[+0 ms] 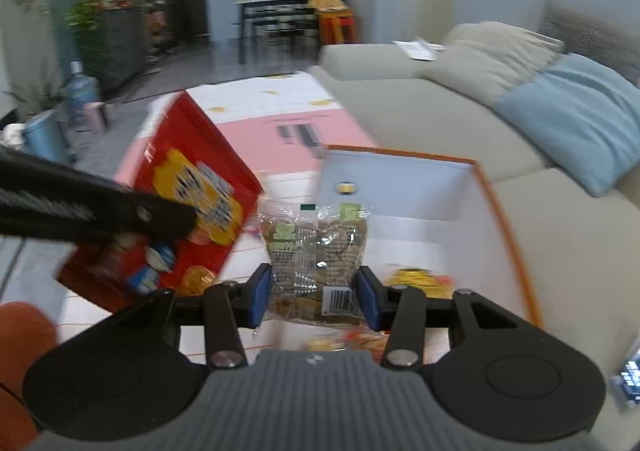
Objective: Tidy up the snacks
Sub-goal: 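Carry the red bag with the left gripper while the right carries the cookie bag into the orange box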
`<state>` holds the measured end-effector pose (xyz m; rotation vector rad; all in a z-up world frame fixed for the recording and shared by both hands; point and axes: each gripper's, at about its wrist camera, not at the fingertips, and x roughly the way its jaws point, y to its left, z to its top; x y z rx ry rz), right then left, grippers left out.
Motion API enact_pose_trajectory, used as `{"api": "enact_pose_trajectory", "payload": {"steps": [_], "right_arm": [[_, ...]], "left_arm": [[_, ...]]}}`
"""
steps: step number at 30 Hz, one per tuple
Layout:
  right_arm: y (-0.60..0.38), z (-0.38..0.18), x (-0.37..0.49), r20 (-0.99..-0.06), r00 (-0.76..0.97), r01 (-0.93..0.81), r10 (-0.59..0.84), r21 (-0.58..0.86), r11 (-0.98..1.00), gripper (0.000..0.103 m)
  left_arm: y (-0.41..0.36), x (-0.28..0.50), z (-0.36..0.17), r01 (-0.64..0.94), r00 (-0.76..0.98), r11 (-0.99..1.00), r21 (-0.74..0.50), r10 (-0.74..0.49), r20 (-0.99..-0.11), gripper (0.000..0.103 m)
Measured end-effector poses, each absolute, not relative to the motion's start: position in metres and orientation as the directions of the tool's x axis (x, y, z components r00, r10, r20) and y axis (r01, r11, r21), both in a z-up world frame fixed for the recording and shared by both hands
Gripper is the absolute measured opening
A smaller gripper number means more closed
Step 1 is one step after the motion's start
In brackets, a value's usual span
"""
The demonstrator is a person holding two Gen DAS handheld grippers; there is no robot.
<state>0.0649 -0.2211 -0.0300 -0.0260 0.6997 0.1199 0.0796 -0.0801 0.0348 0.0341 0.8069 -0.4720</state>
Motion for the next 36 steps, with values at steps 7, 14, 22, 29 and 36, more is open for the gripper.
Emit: {"api": "enact_pose_trajectory", "payload": {"steps": [7, 14, 22, 29, 36], "right_arm": [[-0.258, -0.039, 0.098, -0.662, 0.749, -0.065, 0.024, -0.038, 0.997, 0.045], [-0.276, -0.056, 0.136, -0.688, 0.725, -0.044, -0.042, -0.107, 0.993, 0.044], [-0.286, -0.078, 0.167, -0.74, 0.67, -0.056, -0.051, -0.12, 0.991, 0.044], [-0.292, -0.102, 0.186, -0.798, 0.599, -0.047, -0.063, -0.113, 0.992, 0.045], [-0.285, -0.11, 0.188, -0.809, 0.581, -0.078, -0.093, -0.169, 0.983, 0.045]], "left_arm": [[-0.135, 0.123, 0.018, 0.461, 0.556, 0.883, -0.087, -0.364, -0.747, 0.028], [-0.168, 0.162, -0.013, 0.466, 0.502, 0.884, -0.033, -0.295, -0.813, 0.028], [-0.188, 0.191, -0.048, 0.466, 0.442, 0.884, 0.031, -0.202, -0.874, 0.028], [-0.193, 0.206, -0.071, 0.462, 0.404, 0.884, 0.07, -0.139, -0.904, 0.029], [-0.198, 0.206, -0.073, 0.481, 0.422, 0.869, 0.118, -0.112, -0.9, 0.035]]}}
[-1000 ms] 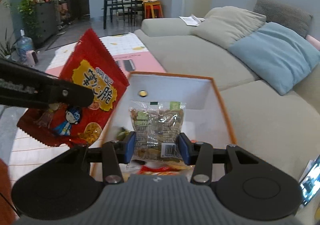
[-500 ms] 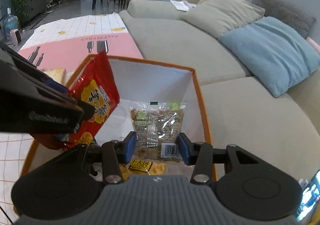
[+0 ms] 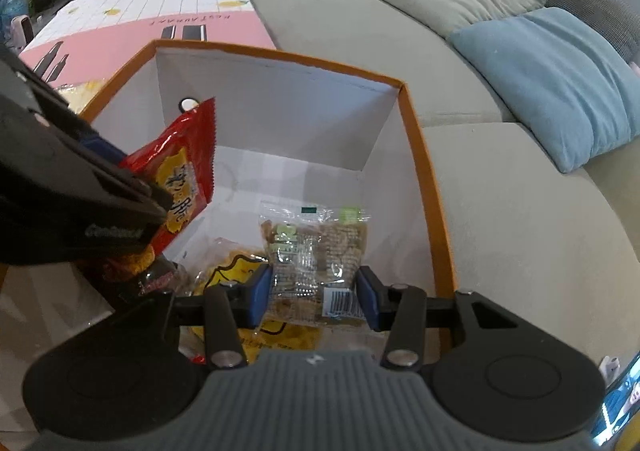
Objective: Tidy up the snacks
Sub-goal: 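Carry the red bag with the left gripper while the right carries the cookie bag into the orange box, then open both grippers and withdraw them from the box toward the table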
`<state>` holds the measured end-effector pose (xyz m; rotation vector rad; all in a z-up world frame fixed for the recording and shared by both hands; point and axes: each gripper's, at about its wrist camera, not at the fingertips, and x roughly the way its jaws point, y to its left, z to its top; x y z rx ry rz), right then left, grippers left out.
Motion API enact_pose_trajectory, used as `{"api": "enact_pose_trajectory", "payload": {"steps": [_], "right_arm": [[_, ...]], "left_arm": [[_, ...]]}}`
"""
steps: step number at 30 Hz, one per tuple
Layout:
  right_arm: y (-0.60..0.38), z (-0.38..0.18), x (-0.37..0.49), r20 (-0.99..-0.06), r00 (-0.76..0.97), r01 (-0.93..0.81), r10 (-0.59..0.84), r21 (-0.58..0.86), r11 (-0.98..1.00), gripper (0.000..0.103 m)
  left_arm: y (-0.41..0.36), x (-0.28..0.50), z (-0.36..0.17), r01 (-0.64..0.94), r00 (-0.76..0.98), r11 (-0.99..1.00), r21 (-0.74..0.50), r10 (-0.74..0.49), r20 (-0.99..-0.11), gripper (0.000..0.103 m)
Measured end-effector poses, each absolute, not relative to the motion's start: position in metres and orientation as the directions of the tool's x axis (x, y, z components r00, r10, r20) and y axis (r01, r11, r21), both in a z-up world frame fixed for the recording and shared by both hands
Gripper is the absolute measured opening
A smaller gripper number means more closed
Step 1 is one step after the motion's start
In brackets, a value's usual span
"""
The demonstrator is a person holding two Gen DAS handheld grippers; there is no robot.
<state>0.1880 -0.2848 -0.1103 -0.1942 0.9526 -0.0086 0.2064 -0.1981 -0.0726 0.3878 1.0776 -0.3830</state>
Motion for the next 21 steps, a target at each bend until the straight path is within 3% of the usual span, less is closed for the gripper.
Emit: {"api": "enact_pose_trajectory", "payload": {"steps": [2, 3, 5, 8, 21], "right_arm": [[-0.285, -0.11, 0.189, -0.818, 0.569, -0.08, -0.08, -0.152, 0.985, 0.045], [-0.285, -0.109, 0.188, -0.814, 0.574, -0.078, -0.084, -0.157, 0.985, 0.046], [-0.282, -0.106, 0.187, -0.805, 0.583, -0.071, -0.111, -0.187, 0.98, 0.056], [-0.279, -0.099, 0.184, -0.79, 0.597, -0.062, -0.14, -0.219, 0.974, 0.06], [-0.256, -0.041, 0.142, -0.701, 0.694, 0.02, -0.164, -0.209, 0.978, 0.061]], "left_arm": [[-0.195, 0.207, -0.071, 0.481, 0.423, 0.87, 0.106, -0.125, -0.897, 0.043], [-0.194, 0.207, -0.069, 0.482, 0.426, 0.87, 0.102, -0.131, -0.895, 0.054], [-0.192, 0.204, -0.063, 0.485, 0.448, 0.867, 0.111, -0.138, -0.883, 0.063], [-0.187, 0.199, -0.051, 0.472, 0.491, 0.871, 0.136, -0.131, -0.862, 0.066], [-0.128, 0.152, 0.022, 0.379, 0.619, 0.925, 0.007, -0.248, -0.745, 0.071]]}}
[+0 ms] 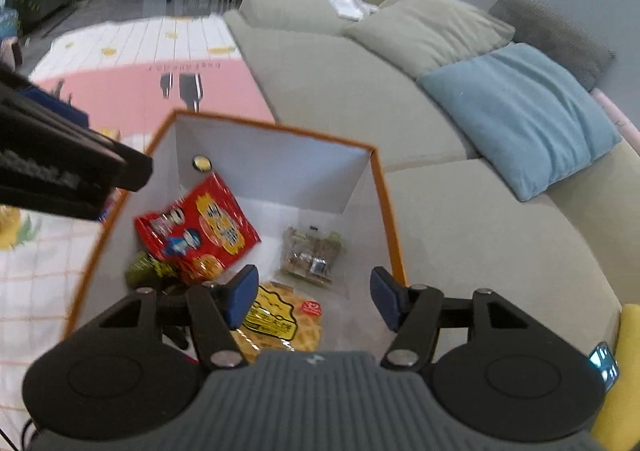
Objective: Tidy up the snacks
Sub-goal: 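Open both grippers and withdraw them from the box toward the table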
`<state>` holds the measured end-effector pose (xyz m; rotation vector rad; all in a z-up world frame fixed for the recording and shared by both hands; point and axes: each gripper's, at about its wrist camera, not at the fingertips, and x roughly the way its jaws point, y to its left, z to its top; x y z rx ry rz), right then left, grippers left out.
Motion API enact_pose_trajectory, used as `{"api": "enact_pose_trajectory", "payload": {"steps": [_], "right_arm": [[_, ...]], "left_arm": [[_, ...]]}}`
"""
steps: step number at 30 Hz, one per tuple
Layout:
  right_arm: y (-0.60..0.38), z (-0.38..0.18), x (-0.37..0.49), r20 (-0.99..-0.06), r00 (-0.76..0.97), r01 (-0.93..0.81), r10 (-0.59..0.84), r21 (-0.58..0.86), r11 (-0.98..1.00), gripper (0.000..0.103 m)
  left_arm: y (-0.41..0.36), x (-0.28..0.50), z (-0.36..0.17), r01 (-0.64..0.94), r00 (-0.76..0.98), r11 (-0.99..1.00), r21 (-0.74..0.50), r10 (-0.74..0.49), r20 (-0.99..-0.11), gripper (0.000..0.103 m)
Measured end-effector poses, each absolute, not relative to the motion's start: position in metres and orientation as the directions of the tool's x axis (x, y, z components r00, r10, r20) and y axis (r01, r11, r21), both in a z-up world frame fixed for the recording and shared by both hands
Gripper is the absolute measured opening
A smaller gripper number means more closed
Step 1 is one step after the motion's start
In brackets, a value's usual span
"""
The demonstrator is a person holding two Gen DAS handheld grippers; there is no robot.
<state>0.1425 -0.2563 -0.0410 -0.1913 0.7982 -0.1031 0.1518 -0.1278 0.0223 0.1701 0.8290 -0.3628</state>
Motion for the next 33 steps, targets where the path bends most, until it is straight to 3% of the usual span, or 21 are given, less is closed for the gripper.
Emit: {"api": "enact_pose_trajectory", "payload": {"steps": [13, 24, 33], "right_arm": [[-0.184, -0.017, 0.1, -0.563, 0.826, 0.061, -0.013, 0.067, 0.996, 0.061], [-0.114, -0.043, 0.117, -0.575, 0.813, -0.095, 0.091, 0.024, 0.995, 0.06], [-0.094, -0.057, 0.148, -0.62, 0.775, -0.164, 0.125, -0.007, 0.986, 0.06]], "left_arm": [[-0.035, 0.108, 0.037, 0.251, 0.738, 0.967, 0.041, -0.164, -0.655, 0.071], [0.037, 0.11, 0.003, 0.193, 0.737, 0.979, 0.071, -0.097, -0.669, 0.071], [0.064, 0.126, -0.022, 0.215, 0.723, 0.976, 0.039, -0.132, -0.679, 0.071]]}}
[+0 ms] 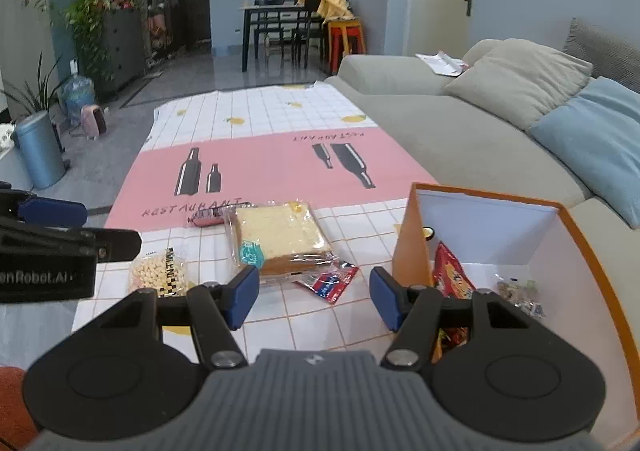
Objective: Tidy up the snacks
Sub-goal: 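Open both grippers and withdraw them from the box toward the table, then grasp the white MILENI candy bag with the left gripper while the right grasps the bagged bread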
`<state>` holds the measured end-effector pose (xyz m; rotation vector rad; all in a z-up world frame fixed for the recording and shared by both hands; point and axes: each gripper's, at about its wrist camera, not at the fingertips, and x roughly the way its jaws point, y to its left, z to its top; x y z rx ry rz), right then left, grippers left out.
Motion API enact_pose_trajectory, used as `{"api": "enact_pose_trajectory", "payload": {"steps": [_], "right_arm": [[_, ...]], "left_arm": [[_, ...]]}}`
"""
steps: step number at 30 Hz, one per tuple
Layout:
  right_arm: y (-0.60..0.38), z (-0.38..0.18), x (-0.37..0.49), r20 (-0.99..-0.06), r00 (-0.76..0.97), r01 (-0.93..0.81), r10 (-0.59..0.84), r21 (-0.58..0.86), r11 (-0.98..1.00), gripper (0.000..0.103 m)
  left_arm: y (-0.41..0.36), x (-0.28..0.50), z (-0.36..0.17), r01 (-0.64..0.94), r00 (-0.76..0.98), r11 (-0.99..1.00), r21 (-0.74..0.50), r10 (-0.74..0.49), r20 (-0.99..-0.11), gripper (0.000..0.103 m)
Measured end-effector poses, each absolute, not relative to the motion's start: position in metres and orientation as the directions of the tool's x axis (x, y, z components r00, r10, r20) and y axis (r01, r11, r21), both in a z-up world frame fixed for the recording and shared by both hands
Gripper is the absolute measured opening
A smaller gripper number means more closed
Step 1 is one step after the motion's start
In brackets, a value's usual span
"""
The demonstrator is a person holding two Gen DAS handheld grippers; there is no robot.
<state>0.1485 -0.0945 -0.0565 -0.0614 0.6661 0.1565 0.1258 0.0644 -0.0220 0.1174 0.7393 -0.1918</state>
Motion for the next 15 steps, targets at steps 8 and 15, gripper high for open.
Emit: {"api": "enact_pose_trajectory", "payload": {"steps": [8, 15], "right_arm": [[-0.089, -0.076, 0.179, -0.669, 0.731, -0.196, 0.136, -0.015, 0.98, 0.06], [-0.078, -0.094, 0.204, -0.701, 0.691, -0.24, 0.175, 0.005, 0.971, 0.06]], "left_arm": [[0.081, 0.154, -0.049, 0.184, 0.667, 0.982, 0.036, -0.098, -0.738, 0.071], [0.113, 0.183, -0.084, -0.025, 0.54, 0.999, -0.027, -0.009, -0.842, 0.071]]}}
